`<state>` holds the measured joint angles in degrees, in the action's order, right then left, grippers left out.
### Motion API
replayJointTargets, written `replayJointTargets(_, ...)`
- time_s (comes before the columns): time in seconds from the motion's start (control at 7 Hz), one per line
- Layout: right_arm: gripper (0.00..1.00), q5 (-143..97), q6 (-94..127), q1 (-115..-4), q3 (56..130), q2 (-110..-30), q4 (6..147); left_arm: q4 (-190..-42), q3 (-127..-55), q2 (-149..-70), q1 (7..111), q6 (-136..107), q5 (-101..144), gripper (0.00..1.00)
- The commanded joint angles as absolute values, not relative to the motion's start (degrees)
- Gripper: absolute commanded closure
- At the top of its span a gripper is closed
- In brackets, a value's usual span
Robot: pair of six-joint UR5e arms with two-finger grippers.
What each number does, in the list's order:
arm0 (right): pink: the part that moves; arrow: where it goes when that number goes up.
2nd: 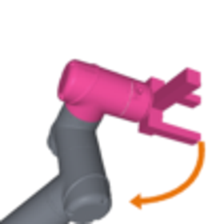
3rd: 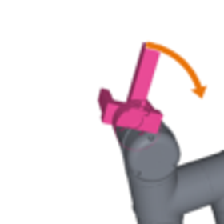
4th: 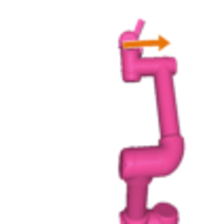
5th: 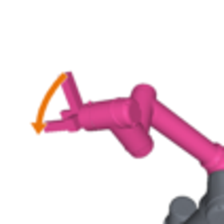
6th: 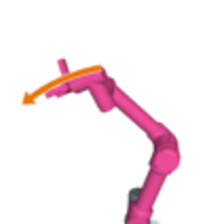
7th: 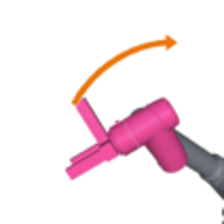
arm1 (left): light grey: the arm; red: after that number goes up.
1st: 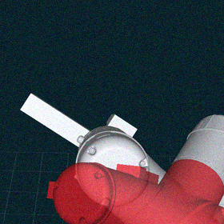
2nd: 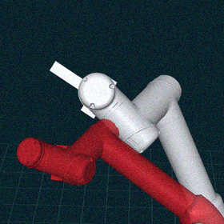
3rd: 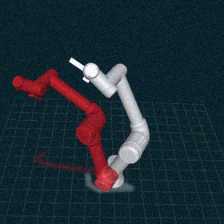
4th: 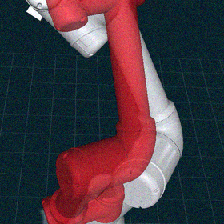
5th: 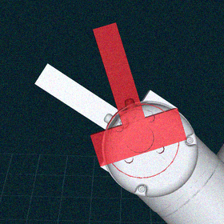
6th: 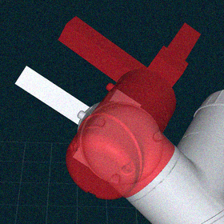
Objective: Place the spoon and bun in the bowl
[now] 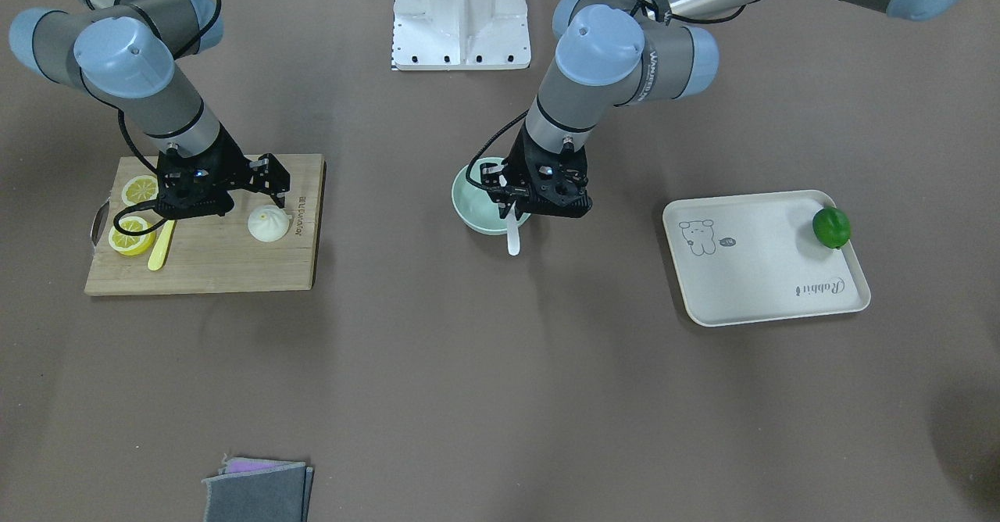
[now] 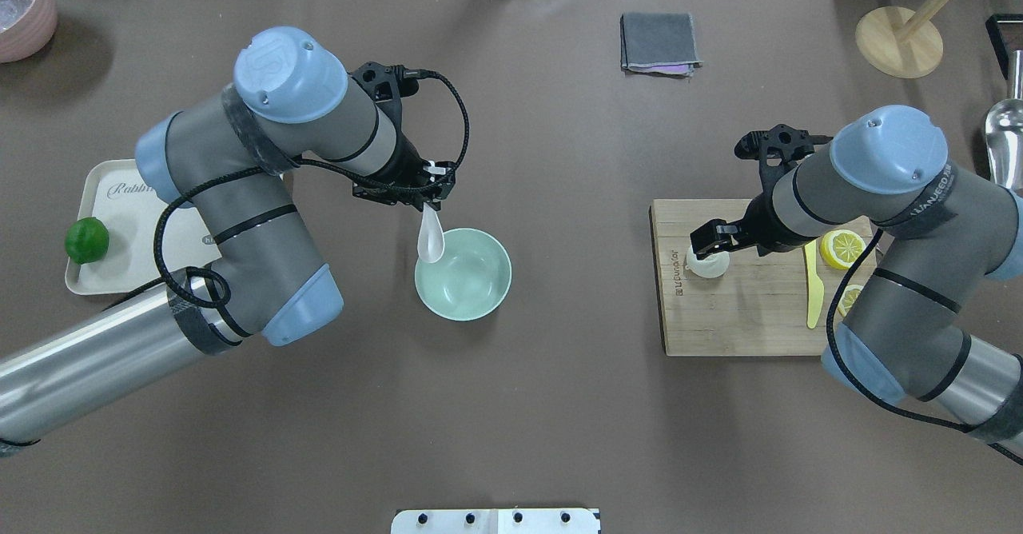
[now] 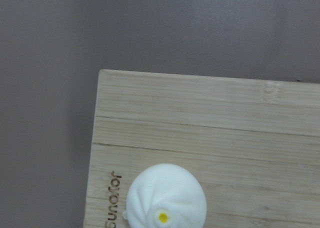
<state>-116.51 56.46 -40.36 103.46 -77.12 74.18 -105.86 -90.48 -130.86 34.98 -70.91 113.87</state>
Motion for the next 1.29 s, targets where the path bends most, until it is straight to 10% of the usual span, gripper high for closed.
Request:
replayJointTargets(0.0,0.07,-116.3,56.4,-40.3,101.4,-75.5,74.2,-106.3,-88.4,-132.3,33.1,-70.9,111.4,1.0)
replayJointTargets(0.14,0.09,-115.5,56.7,-40.2,99.9,-74.1,74.1,-106.3,-88.4,-132.2,33.0,-70.9,111.2,1.0)
replayJointTargets(0.43,0.24,-115.2,56.8,-40.2,98.7,-73.7,74.1,-106.3,-88.8,-132.2,33.0,-70.9,110.2,0.02)
replayJointTargets(0.71,0.97,-115.6,56.9,-40.2,99.1,-73.9,74.1,-106.1,-89.2,-132.2,33.1,-71.1,109.2,0.02)
replayJointTargets(1.14,1.0,-116.5,56.8,-40.0,100.9,-73.4,74.5,-105.8,-91.3,-132.1,33.6,-71.1,109.2,0.02)
